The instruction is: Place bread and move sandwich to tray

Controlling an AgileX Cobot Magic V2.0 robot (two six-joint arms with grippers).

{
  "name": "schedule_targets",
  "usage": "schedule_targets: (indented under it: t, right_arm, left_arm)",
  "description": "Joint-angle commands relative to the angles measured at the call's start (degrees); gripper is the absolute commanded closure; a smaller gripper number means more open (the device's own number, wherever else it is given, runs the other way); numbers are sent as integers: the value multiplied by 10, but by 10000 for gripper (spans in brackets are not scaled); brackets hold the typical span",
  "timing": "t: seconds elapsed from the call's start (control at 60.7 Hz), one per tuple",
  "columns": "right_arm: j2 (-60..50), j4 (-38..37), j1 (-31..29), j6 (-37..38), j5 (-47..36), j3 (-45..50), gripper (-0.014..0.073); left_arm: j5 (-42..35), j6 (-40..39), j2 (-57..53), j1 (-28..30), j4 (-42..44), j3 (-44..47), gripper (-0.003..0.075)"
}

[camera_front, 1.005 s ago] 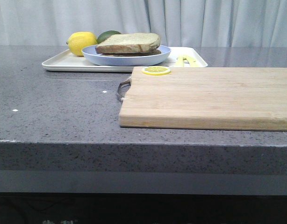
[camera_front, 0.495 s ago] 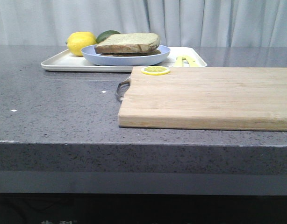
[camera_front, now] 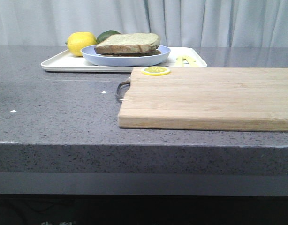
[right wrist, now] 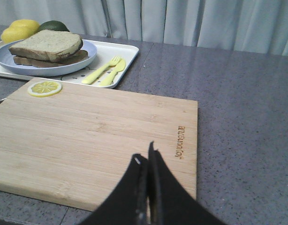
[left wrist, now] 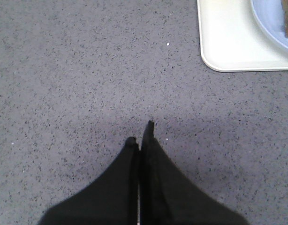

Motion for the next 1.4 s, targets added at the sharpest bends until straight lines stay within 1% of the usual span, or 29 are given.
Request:
schedule_targets:
  t: [0.0,0.049,0.148,0.313,0.379,0.495,0.61,0.709,0.857,1.385]
  right_arm:
    - [6,3,-1,-1,-42,-16,653]
    - [6,3,-1,-1,-42,-16,653]
    - [6,3,-1,-1,-42,-16,653]
    - [6,3,-1,-1,-42,-16,653]
    - [6,3,-1,-1,-42,-16,653]
    - [6,3,-1,-1,-42,-16,653]
    - [6,3,-1,-1,-42,-16,653]
    - [6,3,-1,-1,-42,-16,653]
    - [6,3,-1,-1,-42,-16,653]
    - [6,3,-1,-1,-43,-16,653]
  left_arm:
    - [-84,-5,-66,7,-17,47,739]
    - [-110,-5,-92,7,-23,86,739]
    - [-199,-5,-162,7,-51,172,739]
    - [-298,-5,-281,5,-65,308,739]
    - [-320,-5,-338,5,-65,358,739]
    - [-329,-5,-443,5,-69,436,739]
    - [-341,-5,-535,5,-69,489,739]
    - [-345,-5,-591,5,-71,513,739]
    - [-345,-5,-632,5,-71,526,739]
    - [-350,-5,-633,5,-71,538,739]
